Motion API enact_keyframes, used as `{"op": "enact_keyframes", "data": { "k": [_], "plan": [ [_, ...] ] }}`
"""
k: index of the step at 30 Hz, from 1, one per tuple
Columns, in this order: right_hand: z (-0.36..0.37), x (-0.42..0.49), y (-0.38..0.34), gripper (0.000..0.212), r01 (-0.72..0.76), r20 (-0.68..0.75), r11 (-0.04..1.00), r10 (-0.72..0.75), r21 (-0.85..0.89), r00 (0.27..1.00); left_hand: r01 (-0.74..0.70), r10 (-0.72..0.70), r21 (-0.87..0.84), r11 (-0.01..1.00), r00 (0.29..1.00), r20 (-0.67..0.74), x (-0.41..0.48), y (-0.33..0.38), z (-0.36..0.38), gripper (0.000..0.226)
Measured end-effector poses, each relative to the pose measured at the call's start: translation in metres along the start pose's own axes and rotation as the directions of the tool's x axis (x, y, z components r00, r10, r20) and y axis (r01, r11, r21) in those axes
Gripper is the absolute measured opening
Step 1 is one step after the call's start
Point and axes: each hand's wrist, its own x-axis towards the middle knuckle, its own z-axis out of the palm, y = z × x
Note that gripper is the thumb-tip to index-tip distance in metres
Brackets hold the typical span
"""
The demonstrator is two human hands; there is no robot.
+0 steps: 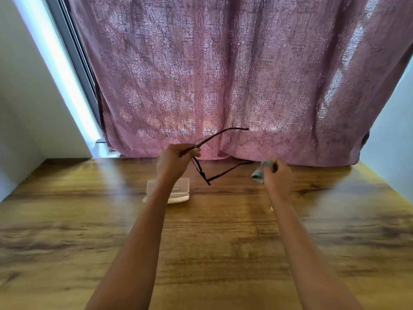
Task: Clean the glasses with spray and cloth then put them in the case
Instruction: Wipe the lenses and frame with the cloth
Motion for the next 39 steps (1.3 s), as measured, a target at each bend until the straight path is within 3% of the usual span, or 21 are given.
{"op": "enact_keyframes", "data": {
  "k": [4,7,10,14,18,23,28,35,37,39],
  "plan": [
    [0.005,-0.002,0.011,0.017,-0.333,0.151,0.912,0.304,0.238,0.941,0.114,-0.099,-0.209,0.971,0.992,0.080,0.008,-0.005,-0.008,0.013],
    [0.002,0.000,0.015,0.024,-0.447,0.342,0.853,0.350,0.267,0.872,0.246,-0.194,-0.330,0.911,0.964,0.184,0.011,-0.012,-0.015,0.021],
    [-0.003,-0.003,0.005,0.036,-0.458,0.525,0.827,0.244,0.326,0.815,0.436,-0.313,-0.368,0.821,0.884,0.347,0.012,-0.016,-0.020,0.020],
    [-0.006,-0.001,-0.005,0.050,-0.358,0.618,0.823,0.011,0.441,0.786,0.688,-0.411,-0.362,0.629,0.690,0.596,0.011,-0.025,-0.019,0.019],
    [-0.010,0.002,-0.016,0.044,-0.392,0.634,0.710,-0.099,0.585,0.767,0.787,-0.441,-0.267,0.556,0.551,0.708,0.008,-0.036,-0.013,0.022],
    [-0.012,0.003,-0.021,0.037,-0.373,0.635,0.698,-0.151,0.611,0.758,0.869,-0.466,-0.220,0.442,0.432,0.772,0.002,-0.040,-0.003,0.028],
    [-0.008,0.002,-0.027,0.039,-0.422,0.601,0.593,-0.134,0.686,0.788,0.875,-0.522,-0.226,0.429,0.444,0.728,-0.001,-0.034,0.006,0.026],
    [-0.002,0.000,-0.028,0.036,-0.436,0.562,0.537,-0.088,0.722,0.822,0.862,-0.582,-0.265,0.432,0.491,0.648,-0.004,-0.021,0.015,0.017],
    [0.000,-0.001,-0.028,0.035,-0.426,0.541,0.530,-0.076,0.734,0.838,0.821,-0.609,-0.277,0.500,0.560,0.561,-0.005,-0.017,0.017,0.024],
    [0.002,-0.002,-0.030,0.035,-0.413,0.513,0.533,-0.046,0.739,0.857,0.690,-0.605,-0.253,0.678,0.720,0.340,-0.007,-0.013,0.017,0.027]
  ]
}}
